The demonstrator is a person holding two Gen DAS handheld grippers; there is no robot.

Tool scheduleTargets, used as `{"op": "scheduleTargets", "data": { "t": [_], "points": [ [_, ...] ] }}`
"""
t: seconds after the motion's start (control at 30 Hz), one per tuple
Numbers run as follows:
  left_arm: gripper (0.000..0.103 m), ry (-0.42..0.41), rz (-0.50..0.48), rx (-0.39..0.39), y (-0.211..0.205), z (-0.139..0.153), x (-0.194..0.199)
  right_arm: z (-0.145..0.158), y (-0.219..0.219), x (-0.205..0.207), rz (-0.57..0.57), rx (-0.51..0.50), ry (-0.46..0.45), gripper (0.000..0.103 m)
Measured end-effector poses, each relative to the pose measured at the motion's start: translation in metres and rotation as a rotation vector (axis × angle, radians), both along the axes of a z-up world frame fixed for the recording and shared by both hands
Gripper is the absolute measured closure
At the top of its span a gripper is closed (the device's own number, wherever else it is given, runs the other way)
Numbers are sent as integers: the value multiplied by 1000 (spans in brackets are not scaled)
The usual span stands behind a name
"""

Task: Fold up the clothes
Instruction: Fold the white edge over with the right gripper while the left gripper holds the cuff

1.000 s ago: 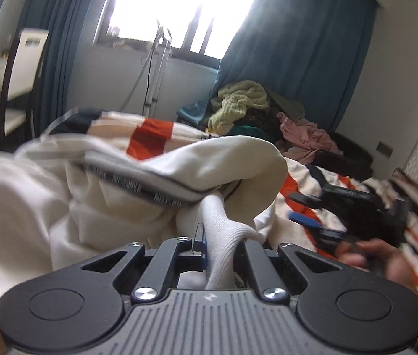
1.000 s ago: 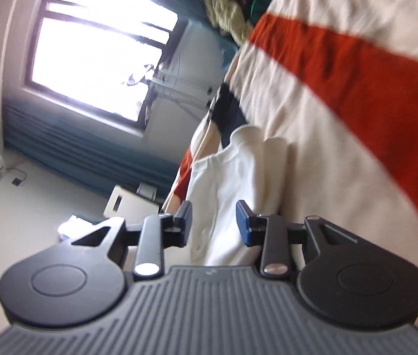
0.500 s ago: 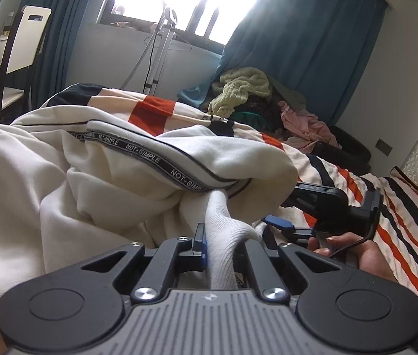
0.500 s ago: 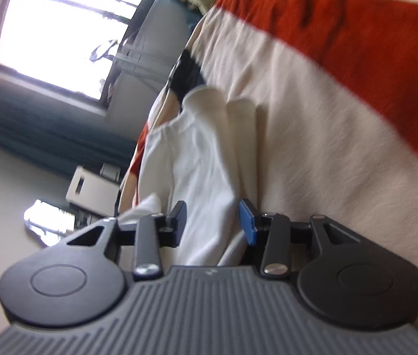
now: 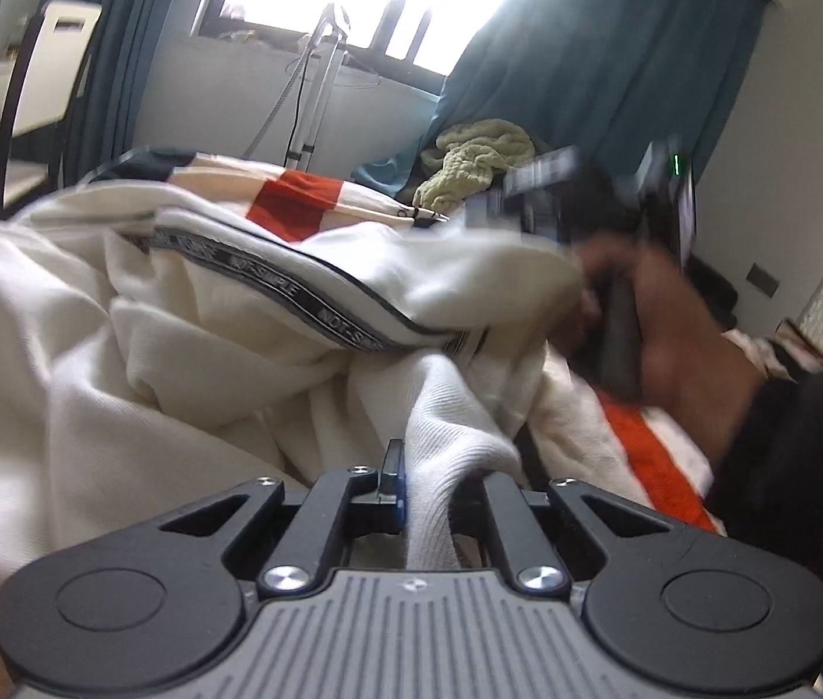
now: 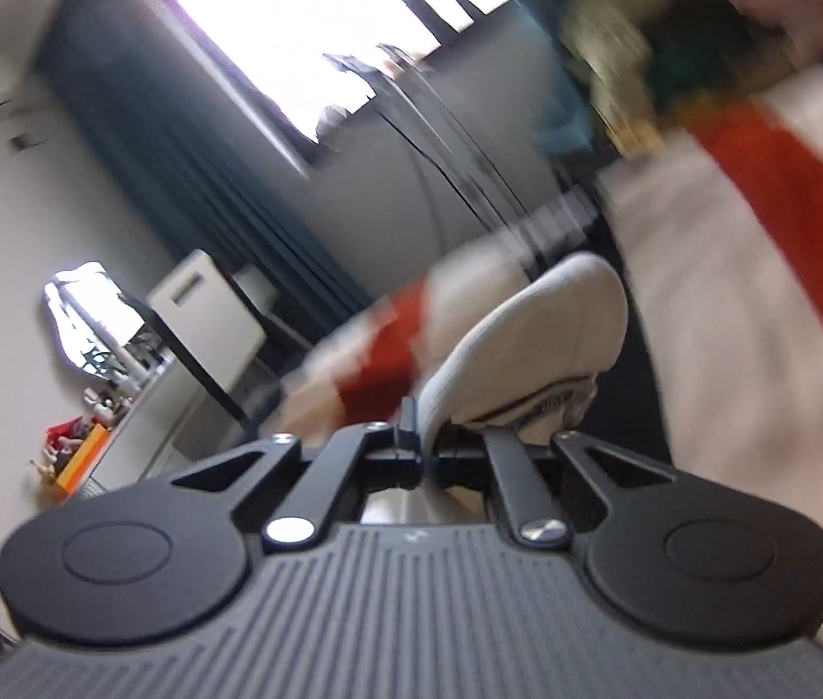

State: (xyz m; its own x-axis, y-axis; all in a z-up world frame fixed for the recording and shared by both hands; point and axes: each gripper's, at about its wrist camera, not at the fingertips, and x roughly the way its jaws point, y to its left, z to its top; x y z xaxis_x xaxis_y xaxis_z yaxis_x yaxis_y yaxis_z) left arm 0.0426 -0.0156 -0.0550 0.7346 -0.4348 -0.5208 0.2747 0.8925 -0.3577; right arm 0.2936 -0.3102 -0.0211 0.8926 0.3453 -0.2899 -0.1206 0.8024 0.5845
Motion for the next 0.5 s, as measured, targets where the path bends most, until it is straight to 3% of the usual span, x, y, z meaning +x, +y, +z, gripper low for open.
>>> {"op": "scheduleTargets", "data": {
  "t": [0.1,0.2,0.27,0.37,0.5],
  "points": [
    [97,-26,-22,25,-13,-6,-1,29,-17,31,-43,-53,-121,97],
    [97,-38,-35,49,-20,-13,1,22,-59,50,-170,-44,-161,97],
    [97,-31,-48,54,-24,-17,5,0,-85,60,-255,-95,-104,97],
    [97,-33,-64,70,-26,-22,8,-48,-120,68,-296,-98,56,97],
    [97,-41,-71,91,-26,-24,8,-95,-153,57,-316,56,193,93]
  ]
}}
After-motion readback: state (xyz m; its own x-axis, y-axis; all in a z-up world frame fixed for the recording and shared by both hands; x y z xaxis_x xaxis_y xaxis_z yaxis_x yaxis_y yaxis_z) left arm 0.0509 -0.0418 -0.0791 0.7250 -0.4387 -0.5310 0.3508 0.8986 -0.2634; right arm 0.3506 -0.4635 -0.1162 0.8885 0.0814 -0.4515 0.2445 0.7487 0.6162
